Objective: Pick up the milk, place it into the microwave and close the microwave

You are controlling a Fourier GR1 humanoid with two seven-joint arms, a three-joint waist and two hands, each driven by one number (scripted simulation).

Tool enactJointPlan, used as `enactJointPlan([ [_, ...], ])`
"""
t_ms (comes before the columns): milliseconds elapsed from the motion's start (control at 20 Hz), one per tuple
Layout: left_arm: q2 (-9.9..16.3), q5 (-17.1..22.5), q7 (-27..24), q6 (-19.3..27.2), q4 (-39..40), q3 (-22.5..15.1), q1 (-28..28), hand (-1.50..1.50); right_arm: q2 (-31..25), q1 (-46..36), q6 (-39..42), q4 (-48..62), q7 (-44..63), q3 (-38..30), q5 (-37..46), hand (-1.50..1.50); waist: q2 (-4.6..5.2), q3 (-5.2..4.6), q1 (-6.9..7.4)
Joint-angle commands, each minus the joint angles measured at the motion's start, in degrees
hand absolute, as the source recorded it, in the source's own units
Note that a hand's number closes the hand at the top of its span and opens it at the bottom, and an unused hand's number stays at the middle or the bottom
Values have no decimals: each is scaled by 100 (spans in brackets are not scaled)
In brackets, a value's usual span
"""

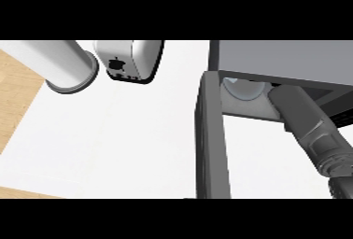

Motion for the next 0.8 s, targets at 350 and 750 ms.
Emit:
enactJointPlan([
  [350,98,-379,1,-327,265,-430,-225,-150,341,-184,650,-244,-696,-140,-160,-150,19,17,-8],
  [750,-11,-447,9,-500,260,-755,-257,-150,380,-114,1821,-216,-1157,-532,-575,-150,-105,15,-193],
])
